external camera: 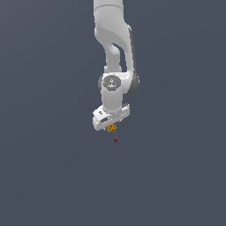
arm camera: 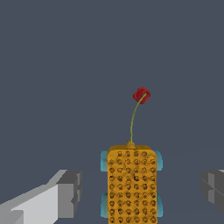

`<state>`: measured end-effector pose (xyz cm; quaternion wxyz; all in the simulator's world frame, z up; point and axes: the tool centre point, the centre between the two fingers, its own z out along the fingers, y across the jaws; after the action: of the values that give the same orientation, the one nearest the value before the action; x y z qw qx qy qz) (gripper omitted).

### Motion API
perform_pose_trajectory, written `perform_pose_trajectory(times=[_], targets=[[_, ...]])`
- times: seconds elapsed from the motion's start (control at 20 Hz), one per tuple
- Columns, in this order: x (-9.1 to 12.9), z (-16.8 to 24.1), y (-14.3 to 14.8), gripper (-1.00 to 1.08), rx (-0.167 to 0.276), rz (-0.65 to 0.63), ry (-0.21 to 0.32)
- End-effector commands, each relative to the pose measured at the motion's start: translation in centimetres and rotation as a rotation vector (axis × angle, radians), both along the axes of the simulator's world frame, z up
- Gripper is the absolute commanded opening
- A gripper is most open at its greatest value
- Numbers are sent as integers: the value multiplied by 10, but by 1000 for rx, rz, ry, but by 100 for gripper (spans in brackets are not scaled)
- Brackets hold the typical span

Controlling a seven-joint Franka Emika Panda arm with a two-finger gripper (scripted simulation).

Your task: Pick up the object and move it to a goal position.

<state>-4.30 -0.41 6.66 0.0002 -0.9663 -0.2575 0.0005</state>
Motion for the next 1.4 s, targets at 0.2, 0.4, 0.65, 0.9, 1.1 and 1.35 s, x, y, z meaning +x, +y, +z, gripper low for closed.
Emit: perform_pose_trajectory(times=[0.2, 0.4, 0.65, 0.9, 1.1, 1.35], targets=[[0, -4, 0, 100, 0, 3, 0], [-1, -17, 0, 100, 0, 5, 0], [-2, -41, 0, 100, 0, 8, -1], [-1, -51, 0, 100, 0, 9, -1], [-1, -51, 0, -100, 0, 9, -1], [-1, -51, 0, -100, 0, 9, -1]])
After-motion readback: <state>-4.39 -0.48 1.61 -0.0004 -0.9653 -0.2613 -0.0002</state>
